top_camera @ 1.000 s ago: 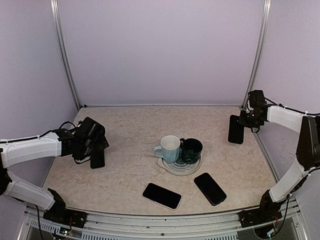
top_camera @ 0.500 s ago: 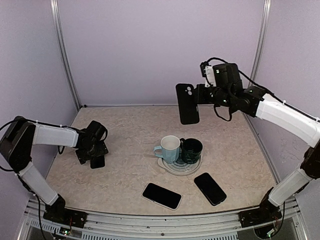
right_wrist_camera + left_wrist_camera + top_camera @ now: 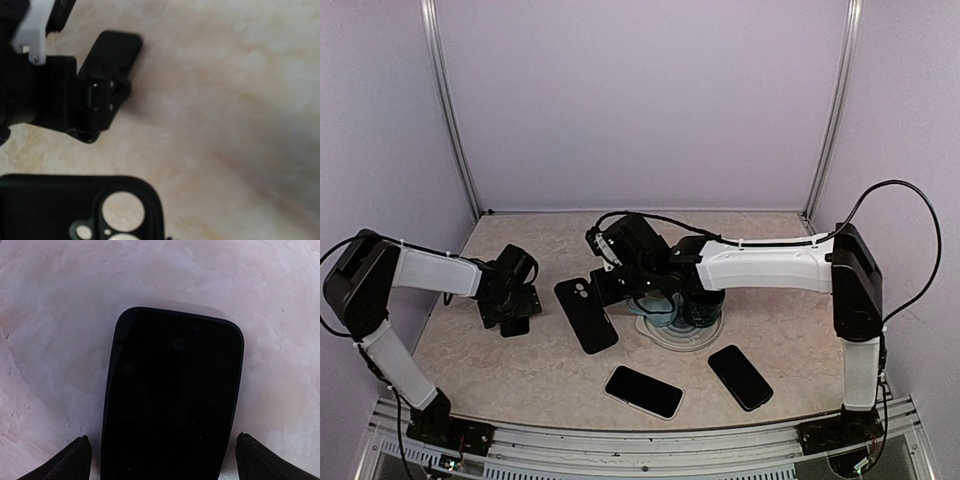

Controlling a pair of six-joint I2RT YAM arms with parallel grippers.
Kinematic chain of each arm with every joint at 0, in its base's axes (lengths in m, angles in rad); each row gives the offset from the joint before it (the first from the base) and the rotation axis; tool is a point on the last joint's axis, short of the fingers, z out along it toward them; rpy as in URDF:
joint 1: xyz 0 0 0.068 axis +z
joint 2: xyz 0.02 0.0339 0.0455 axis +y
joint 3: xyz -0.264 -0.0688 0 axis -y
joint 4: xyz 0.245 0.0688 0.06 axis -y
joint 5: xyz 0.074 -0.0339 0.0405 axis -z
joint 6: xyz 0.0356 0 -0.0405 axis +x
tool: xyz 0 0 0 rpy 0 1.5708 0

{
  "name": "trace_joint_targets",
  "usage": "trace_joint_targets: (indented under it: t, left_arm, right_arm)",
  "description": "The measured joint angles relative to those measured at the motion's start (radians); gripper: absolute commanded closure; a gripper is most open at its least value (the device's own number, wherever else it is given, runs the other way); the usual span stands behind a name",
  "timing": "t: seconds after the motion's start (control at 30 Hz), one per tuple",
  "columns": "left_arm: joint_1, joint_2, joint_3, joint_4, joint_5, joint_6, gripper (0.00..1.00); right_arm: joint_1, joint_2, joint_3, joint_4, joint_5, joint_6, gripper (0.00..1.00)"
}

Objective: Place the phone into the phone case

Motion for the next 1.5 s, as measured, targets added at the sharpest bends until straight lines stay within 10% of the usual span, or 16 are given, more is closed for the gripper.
trace_joint_targets:
  t: [0.3, 0.83, 1.2, 1.5]
  left_arm:
    - [-0.002, 0.014, -0.005, 0.032, -0.024, 0.021, 0.12]
    - [-0.002, 0.030, -0.001, 0.061, -0.039, 0.024, 0.22]
    - [-0.002, 0.029, -0.003, 0.067, -0.037, 0.028, 0.22]
    - [-0.002, 0.030, -0.004, 0.068, -0.036, 0.027, 0.25]
  right_arm:
    - [0.043, 0.220, 0.113, 0.030, 0.004, 0.095, 1.00]
    - [0.082, 0.261, 0.108, -0.024, -0.003, -0.014, 0.61]
    - [0.141, -0.053, -0.223, 0.029, -0.364, -0.452, 0.99]
    - [0.161, 0.078, -0.229, 0.022, -0.376, -0.496, 1.00]
